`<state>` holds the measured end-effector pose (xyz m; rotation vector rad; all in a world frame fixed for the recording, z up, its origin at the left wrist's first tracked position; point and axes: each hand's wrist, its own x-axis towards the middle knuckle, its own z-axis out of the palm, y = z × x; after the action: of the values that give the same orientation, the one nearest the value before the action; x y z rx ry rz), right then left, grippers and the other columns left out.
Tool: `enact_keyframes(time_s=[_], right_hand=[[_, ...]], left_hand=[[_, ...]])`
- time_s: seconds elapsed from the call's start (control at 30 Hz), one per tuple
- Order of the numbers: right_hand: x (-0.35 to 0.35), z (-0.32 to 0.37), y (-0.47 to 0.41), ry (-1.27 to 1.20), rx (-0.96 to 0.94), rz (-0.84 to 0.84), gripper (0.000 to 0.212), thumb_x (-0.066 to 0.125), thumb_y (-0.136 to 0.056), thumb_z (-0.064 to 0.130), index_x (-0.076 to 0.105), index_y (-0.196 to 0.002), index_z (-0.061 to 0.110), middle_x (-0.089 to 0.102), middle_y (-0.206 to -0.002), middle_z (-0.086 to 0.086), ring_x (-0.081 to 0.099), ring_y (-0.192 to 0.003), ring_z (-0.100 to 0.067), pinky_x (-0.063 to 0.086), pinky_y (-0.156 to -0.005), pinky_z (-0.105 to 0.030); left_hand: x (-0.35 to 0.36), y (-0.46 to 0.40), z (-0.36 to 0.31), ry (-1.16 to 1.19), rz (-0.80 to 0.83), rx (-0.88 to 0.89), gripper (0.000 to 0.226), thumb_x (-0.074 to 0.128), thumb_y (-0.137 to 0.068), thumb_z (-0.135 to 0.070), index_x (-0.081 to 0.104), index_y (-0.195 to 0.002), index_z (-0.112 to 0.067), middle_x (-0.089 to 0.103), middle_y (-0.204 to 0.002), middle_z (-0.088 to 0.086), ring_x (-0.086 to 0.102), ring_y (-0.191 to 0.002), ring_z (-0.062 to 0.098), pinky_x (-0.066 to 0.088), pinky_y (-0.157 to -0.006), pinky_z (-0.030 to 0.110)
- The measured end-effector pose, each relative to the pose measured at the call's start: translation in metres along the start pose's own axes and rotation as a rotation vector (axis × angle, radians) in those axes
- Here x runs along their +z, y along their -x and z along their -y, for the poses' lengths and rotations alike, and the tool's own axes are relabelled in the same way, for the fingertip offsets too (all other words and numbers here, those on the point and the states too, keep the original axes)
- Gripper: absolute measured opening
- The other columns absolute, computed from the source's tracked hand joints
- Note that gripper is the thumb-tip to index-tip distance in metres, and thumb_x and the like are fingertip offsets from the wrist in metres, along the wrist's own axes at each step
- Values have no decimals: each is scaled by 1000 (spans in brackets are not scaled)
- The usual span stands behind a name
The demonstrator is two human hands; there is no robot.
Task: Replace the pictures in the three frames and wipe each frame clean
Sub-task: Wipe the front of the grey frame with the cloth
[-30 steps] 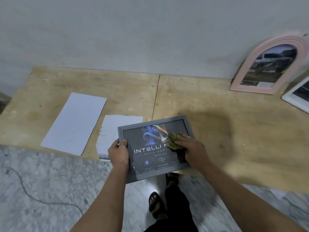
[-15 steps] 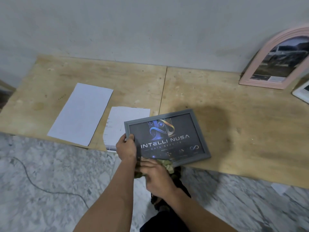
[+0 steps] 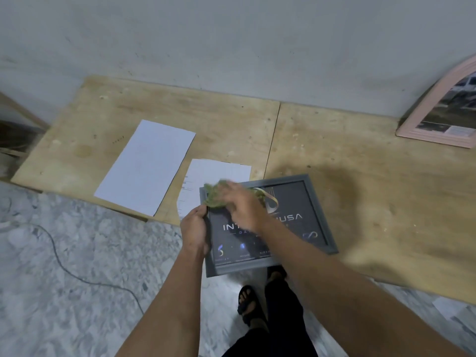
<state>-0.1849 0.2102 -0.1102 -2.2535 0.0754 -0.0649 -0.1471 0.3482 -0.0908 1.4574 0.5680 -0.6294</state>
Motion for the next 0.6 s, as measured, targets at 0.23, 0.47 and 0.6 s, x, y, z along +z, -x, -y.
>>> enact_keyframes(time_s=[0.23, 0.47, 0.6], right_hand=[[21, 17, 99, -219, 86, 438, 39, 55, -84, -7, 72, -113, 13, 66, -125, -3, 51, -127, -9, 36, -111, -36], [-77, 13, 9, -385, 393, 179, 42, 51, -81, -10, 75, -98, 20, 74, -87, 1, 66, -72, -8, 56, -70, -31], [-62, -15, -1, -87, 238, -28, 42, 56, -82, -10, 73, -110, 16, 64, -127, -1, 53, -122, -14, 38, -108, -35]], left_hand=[[-12, -8, 17, 18, -97, -22, 14, 62, -83, -12, 73, -80, -4, 69, -86, 15, 63, -80, 28, 55, -77, 50], [-6, -3, 15, -79, -105, 154, 28, 59, -93, -15, 56, -65, -13, 46, -73, 5, 41, -72, 17, 38, -68, 31], [-6, -6, 13, -37, -142, 150, 22, 63, -90, -14, 69, -70, -9, 64, -79, 6, 56, -75, 18, 49, -75, 33]])
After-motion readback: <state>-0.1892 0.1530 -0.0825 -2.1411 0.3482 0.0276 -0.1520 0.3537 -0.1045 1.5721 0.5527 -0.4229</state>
